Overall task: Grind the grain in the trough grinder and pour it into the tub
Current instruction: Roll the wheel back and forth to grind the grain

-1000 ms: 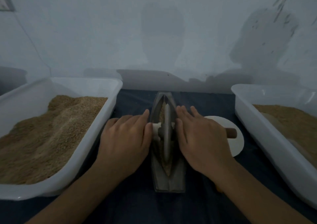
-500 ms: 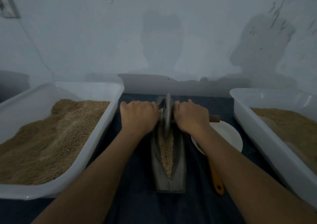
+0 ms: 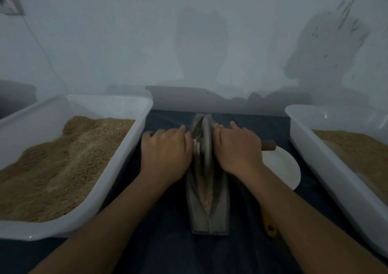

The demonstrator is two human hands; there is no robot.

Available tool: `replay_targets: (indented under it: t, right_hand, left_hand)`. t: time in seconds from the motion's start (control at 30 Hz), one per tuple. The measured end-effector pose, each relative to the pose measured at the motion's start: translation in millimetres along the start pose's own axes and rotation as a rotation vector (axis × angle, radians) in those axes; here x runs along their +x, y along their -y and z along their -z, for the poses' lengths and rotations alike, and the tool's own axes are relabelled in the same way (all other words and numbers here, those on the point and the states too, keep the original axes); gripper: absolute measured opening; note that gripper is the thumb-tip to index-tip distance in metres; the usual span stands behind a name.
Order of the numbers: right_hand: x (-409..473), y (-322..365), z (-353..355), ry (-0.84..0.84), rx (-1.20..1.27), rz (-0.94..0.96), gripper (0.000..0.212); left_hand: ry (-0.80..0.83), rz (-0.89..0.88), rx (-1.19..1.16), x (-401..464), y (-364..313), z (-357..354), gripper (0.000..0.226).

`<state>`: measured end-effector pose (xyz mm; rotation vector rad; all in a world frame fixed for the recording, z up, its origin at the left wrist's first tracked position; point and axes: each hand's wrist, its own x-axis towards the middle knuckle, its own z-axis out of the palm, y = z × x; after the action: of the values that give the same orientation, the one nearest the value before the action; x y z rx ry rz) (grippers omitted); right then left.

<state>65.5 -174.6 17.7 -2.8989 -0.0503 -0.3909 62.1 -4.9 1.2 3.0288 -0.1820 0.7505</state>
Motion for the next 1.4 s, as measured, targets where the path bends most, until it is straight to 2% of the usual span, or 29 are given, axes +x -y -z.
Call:
replay_targets:
  t: [0.1,0.27,0.4,0.47,0.6,0.77,0.93,1.0,1.07,1.23,1.33,1.4]
  right_hand:
    - [38,4,1,0.050,-0.075,-0.085,0.040]
    - [36,11,-1,-0.013,-0.143,-0.011,0.048]
    - [-15,-1,-1,-0.029,-0.041,0.061,0.059]
    - [-41,-6,3,-0.052,0.024,0.089,0.056]
    - [-66,-8,4,-0.110,0.100,0.107,0.054]
    - [-22,-1,1,-0.016,0.040,0.006,0.052]
    - [43,6,0,0.007,-0.129,-0.044,0.036]
    - [49,5,-1,-0.004,-0.138,-0.043,0.038]
    - [37,3,-3,-0.025,-0.122,-0.018,0.042]
    - [-38,-4,0,-0.086,-0.009,0.110,0.065]
    - [-66,-4,7,-0.182,0.033,0.178,0.068]
    - [-65,0,7,-0.194,0.014,0.181,0.068]
  left_hand:
    - [0.041,0.029,0.069,43,-3,-14,0.050]
    - [0.062,0.028,0.014,34,5,-18,0.046]
    - [-0.078,-0.023,-0.153,-14,7,-7,0.046]
    - [-0.148,-0.056,-0.177,-35,5,3,0.051]
    - [-0.185,-0.082,-0.181,-55,2,10,0.050]
    - [-0.062,-0.049,-0.117,-9,-1,1,0.046]
    - [0.104,0.061,0.041,48,-5,-14,0.035]
    - [0.132,0.064,0.051,51,-7,-13,0.039]
    - [0.090,0.047,0.046,40,-8,-8,0.042]
    - [-0.032,-0.006,-0.191,-37,3,11,0.054]
    - [-0.030,-0.063,-0.230,-67,10,21,0.060]
    - [0.001,-0.041,-0.222,-66,10,22,0.062]
